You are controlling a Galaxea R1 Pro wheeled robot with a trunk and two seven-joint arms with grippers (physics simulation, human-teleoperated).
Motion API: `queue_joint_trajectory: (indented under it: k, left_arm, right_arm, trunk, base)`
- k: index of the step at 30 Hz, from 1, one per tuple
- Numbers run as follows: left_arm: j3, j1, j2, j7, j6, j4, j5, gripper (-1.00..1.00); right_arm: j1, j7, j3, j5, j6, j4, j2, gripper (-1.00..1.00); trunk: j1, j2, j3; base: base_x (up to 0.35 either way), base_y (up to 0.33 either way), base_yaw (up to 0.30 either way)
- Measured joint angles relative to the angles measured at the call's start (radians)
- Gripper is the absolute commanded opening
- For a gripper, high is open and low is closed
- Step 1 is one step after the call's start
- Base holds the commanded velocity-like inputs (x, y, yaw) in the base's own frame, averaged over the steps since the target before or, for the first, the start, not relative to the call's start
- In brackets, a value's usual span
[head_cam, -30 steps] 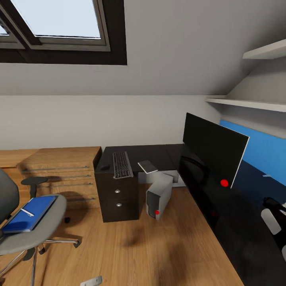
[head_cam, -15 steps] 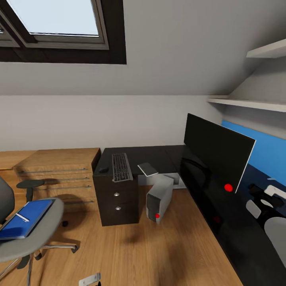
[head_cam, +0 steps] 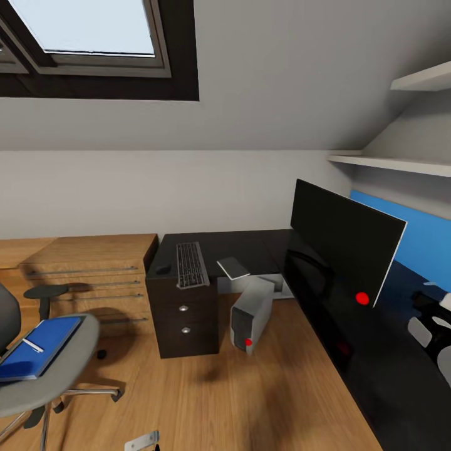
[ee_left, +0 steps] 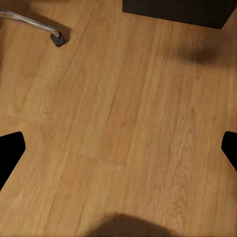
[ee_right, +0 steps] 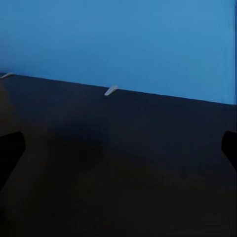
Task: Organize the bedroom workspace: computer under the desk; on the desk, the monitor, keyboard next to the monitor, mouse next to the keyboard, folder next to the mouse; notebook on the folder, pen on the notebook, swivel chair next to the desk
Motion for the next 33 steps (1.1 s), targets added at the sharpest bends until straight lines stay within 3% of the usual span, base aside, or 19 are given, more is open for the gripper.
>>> queue_joint_trajectory:
  k: [12, 22, 33]
  left_arm:
    - [0.0, 0.0, 0.0, -0.001, 0.0, 0.0, 0.0, 1.0]
    - [0.0, 0.0, -0.001, -0.002, 0.002, 0.0, 0.0, 1.0]
    - [0.0, 0.0, -0.002, -0.002, 0.005, 0.001, 0.0, 1.0]
  right_arm:
    - [0.0, 0.003, 0.002, 0.005, 0.055, 0.002, -0.01, 1.0]
    - [0.0, 0.007, 0.004, 0.006, 0.06, -0.001, -0.031, 1.0]
    - [0.0, 0.007, 0.004, 0.006, 0.06, -0.001, -0.035, 1.0]
  trunk:
    - [0.0, 0.0, 0.0]
    - [0.0, 0.0, 0.0]
    - [0.0, 0.0, 0.0]
  base:
    - [0.125, 0.0, 0.0]
    - [0.125, -0.047, 0.0]
    - [0.138, -0.033, 0.0]
